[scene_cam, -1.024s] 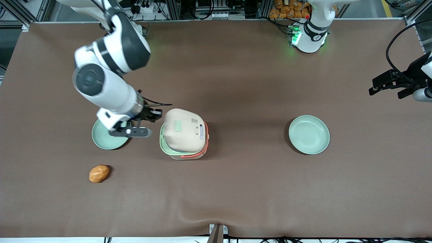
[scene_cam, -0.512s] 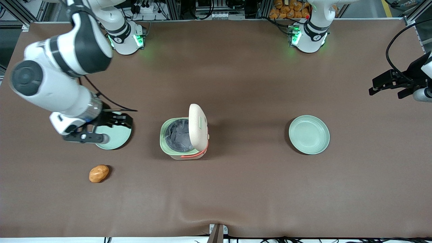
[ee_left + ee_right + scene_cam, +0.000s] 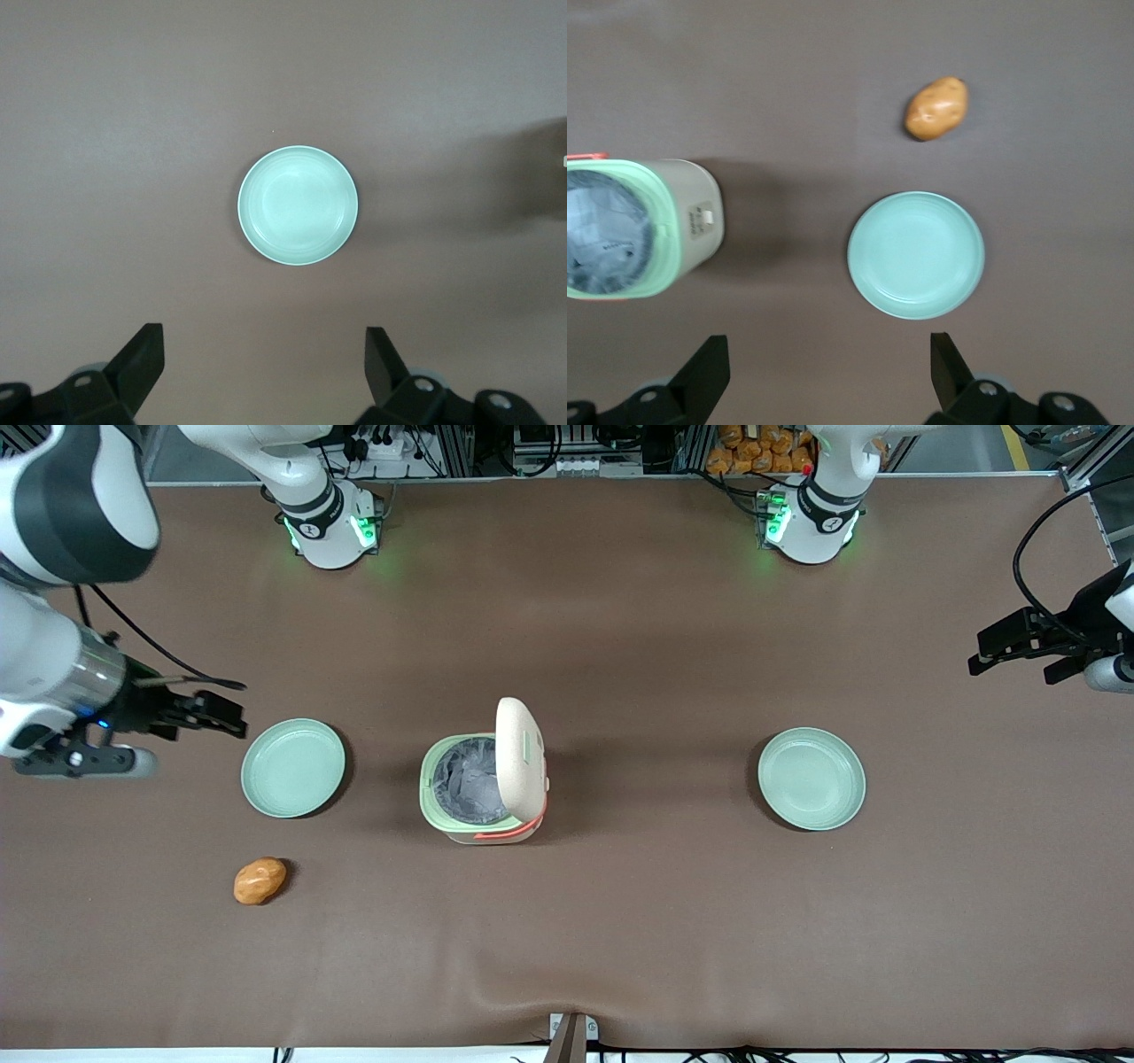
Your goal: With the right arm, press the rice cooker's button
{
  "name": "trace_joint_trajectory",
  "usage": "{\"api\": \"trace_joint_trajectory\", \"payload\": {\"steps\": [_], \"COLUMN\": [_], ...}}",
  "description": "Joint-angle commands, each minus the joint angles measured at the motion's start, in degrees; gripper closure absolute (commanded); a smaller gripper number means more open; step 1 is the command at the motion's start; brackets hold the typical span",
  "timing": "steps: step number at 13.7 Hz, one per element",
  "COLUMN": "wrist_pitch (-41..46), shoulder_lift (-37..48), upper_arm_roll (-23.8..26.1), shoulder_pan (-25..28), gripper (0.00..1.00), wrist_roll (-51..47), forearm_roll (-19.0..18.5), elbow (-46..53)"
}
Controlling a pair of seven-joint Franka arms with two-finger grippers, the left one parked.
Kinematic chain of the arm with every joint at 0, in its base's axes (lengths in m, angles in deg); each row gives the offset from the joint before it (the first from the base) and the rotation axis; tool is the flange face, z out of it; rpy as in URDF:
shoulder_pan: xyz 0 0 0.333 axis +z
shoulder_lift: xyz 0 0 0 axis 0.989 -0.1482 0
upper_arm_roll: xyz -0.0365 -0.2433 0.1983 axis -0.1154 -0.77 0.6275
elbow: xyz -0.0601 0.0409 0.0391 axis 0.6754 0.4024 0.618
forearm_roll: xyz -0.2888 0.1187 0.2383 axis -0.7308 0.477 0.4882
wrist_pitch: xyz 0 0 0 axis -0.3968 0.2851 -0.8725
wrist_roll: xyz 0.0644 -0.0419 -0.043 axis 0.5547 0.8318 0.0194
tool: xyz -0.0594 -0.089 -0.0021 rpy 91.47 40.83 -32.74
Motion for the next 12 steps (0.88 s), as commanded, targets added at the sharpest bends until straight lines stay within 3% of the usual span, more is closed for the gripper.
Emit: {"api": "trace_joint_trajectory", "payload": {"steps": [1, 4, 12], "wrist_pitch": [1.1, 2.5, 13.0], "shoulder_lift": [4.4, 7.9, 11.8], "upper_arm_roll": [0.9, 0.8, -3.8], "shoulder_pan": [-3.7, -5.8, -4.3], "gripper": [0.00, 0.00, 0.00], "wrist_roll": [3.7, 5.3, 5.8], "forearm_roll": [-1.1, -1.0, -2.4], "elbow": [-3.0, -5.0, -2.3]}}
